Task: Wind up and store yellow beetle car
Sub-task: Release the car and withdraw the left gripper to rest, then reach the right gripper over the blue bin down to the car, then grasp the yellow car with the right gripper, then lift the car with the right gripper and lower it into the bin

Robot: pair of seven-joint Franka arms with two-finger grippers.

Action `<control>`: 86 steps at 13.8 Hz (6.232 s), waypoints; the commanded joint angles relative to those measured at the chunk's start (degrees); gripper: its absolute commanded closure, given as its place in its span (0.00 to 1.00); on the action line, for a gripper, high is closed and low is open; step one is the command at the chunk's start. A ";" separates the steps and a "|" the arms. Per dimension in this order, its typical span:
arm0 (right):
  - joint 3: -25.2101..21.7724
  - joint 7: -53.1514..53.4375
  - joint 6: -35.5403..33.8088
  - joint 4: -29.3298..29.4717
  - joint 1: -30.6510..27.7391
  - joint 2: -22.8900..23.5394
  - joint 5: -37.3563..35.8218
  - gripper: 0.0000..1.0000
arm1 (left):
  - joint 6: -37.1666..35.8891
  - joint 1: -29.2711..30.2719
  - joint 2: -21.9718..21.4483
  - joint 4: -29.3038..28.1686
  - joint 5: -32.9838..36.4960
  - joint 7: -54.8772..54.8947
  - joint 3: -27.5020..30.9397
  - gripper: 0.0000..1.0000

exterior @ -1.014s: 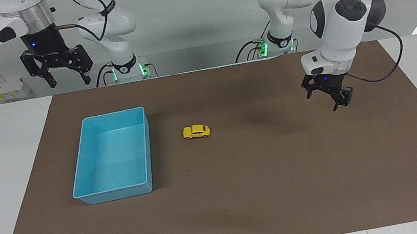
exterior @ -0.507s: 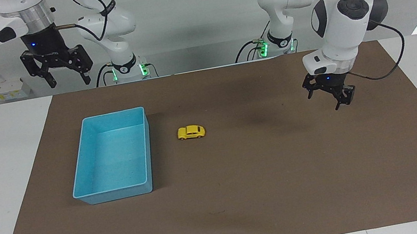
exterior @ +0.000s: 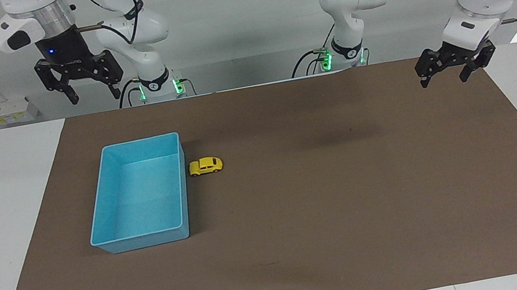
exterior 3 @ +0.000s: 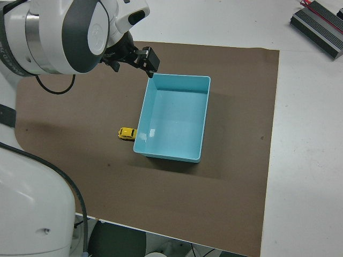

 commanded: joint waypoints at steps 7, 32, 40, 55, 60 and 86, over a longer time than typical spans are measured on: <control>2.01 -32.35 -3.35 -2.39 -0.99 -2.86 2.20 0.00 | -3.54 2.12 0.29 2.00 -1.02 -0.23 -0.76 0.00; 2.45 -81.73 37.14 -33.93 11.47 6.71 0.97 0.00 | -3.54 2.12 0.29 1.91 -1.02 -0.23 -0.76 0.00; 2.45 -80.67 50.42 -42.12 12.37 9.52 -0.78 0.00 | -3.54 2.12 0.29 2.00 -1.02 -0.23 -0.76 0.00; 2.45 -76.28 52.46 -43.18 15.53 12.17 -1.58 0.00 | -3.63 2.12 0.29 2.00 -1.02 -0.23 -0.76 0.00; 2.45 -76.28 51.58 -46.25 15.80 10.15 -3.24 0.07 | -3.63 2.12 0.29 2.00 -1.02 -0.23 -0.76 0.00; 1.75 -86.99 29.60 -32.18 4.38 5.05 -4.48 1.00 | -3.54 2.12 0.29 1.91 -1.02 -0.23 -0.76 0.00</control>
